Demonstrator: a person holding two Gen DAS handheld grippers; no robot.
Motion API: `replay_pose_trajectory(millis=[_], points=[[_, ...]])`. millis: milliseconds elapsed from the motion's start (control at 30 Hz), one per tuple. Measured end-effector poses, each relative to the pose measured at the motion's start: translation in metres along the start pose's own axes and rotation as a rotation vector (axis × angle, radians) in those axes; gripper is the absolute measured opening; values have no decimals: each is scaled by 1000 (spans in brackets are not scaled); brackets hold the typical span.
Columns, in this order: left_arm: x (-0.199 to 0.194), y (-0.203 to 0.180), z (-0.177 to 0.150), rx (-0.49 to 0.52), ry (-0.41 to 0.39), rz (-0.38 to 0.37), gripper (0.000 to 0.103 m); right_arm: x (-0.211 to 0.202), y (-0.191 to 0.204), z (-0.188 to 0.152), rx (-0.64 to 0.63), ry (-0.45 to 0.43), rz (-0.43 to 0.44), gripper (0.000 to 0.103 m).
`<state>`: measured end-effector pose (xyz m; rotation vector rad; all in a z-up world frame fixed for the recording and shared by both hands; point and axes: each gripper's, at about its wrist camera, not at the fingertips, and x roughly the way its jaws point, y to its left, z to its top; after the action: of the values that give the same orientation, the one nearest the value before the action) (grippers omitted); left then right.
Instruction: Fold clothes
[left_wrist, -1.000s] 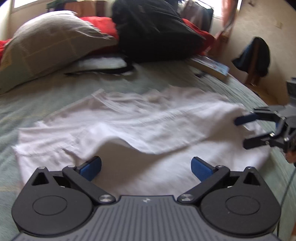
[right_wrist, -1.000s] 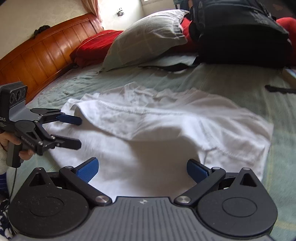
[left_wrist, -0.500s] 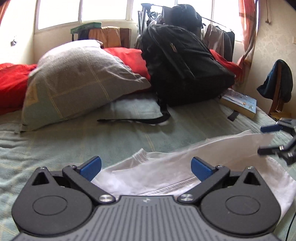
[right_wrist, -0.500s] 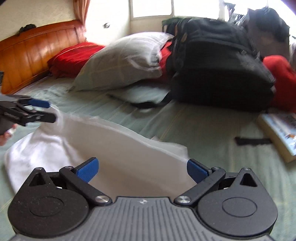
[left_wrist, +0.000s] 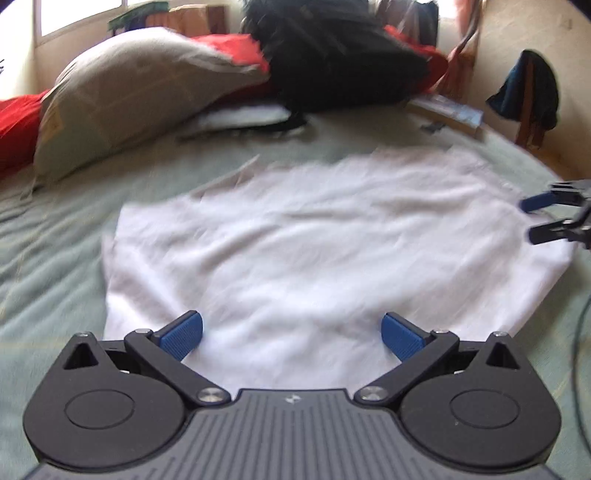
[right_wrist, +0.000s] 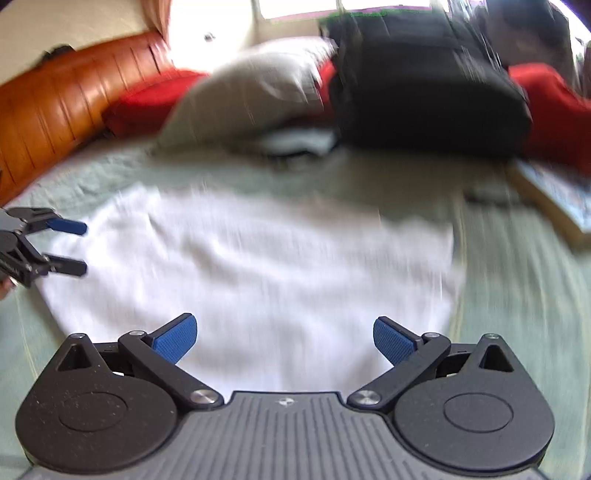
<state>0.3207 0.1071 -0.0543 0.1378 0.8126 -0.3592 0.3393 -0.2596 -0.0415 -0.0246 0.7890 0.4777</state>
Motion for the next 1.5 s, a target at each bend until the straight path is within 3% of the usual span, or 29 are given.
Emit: replay_pose_trajectory(millis=[167, 233, 300, 433, 533, 700, 833, 1000, 1067, 1133, 1267, 1333, 1500], points=[[-10, 10, -13, -23, -15, 24, 102, -29, 12, -41, 20, -33, -56, 103], [-13, 10, -12, -20, -10, 34, 102, -33, 12, -50, 60, 29, -59, 103], [-18, 6, -9, -13, -29, 40, 102, -39, 15, -56, 46, 34, -66, 103], [-21, -6, -4, 18, -57, 10, 102, -53, 25, -42, 57, -50, -52, 103], [-15, -12, -6, 38, -48, 35, 102, -54, 38, -29, 29, -120, -38, 103], [-17, 2, -20, -15, -33, 47, 102, -46, 47, -40, -21, -61, -86, 103], [-28, -4, -17, 38, -47, 80, 102, -69, 35, -54, 3, -78, -159, 103], [-25, -20, -5, 66, -69, 34, 102, -61, 52, -33, -23, -138, -55, 103], [-19, -20, -6, 38, -53, 15, 102, -45, 52, -34, 9, -91, 9, 103], [-15, -14, -14, 17, -25, 49, 102, -32, 42, -50, 88, 7, 21, 103], [-23, 7, -23, -38, -13, 54, 102, -52, 34, -80, 137, -5, 39, 103], [-30, 6, -20, -24, -26, 65, 102, -59, 32, -77, 156, 7, 43, 103], [-37, -6, -10, 0, -86, 13, 102, -76, 27, -47, 177, -139, 57, 103]])
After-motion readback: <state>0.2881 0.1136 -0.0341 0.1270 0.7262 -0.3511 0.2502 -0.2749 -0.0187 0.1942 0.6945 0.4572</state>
